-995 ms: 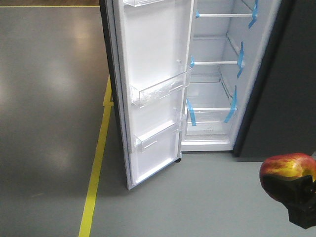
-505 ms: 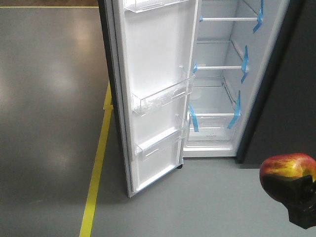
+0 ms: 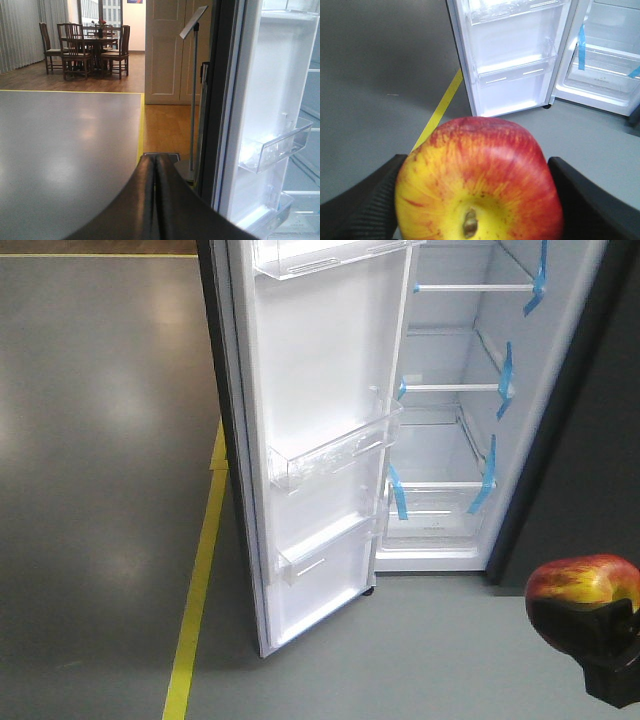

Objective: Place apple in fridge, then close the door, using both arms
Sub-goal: 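Drive up close to the refrigerator shelves, apple still held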

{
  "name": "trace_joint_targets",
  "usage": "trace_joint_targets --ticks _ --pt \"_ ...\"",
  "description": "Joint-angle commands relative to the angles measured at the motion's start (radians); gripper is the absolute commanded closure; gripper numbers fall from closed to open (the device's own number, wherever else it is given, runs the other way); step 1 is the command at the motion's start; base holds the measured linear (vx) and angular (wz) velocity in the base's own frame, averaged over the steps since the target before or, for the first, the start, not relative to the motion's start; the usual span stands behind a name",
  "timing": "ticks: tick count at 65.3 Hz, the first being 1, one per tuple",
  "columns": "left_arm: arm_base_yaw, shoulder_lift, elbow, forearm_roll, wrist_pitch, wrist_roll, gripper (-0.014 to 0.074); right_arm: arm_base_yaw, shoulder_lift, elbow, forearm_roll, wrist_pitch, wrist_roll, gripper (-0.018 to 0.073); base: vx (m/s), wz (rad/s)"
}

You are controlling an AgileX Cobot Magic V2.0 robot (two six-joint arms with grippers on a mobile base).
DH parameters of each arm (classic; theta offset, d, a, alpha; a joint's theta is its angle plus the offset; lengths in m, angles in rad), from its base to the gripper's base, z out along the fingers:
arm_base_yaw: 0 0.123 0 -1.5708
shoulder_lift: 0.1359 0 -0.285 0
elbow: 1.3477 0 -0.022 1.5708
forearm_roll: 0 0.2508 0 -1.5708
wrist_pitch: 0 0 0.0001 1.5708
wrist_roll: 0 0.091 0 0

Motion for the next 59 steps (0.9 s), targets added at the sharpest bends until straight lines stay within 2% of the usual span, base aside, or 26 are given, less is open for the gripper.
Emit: trace_joint_targets --ticks 1,59 --pt "-0.005 -0.015 0.028 -0.008 -0.077 -0.004 0.0602 -0.002 -0.001 -0.027 0.014 -0.063 -0.006 0.0397 0.10 -0.01" --pt "-0.005 -0.015 0.028 -0.008 -0.077 -0.004 0.0602 -0.002 -0.001 -0.027 0.014 -0.060 -0.006 0.0397 0.10 -0.01"
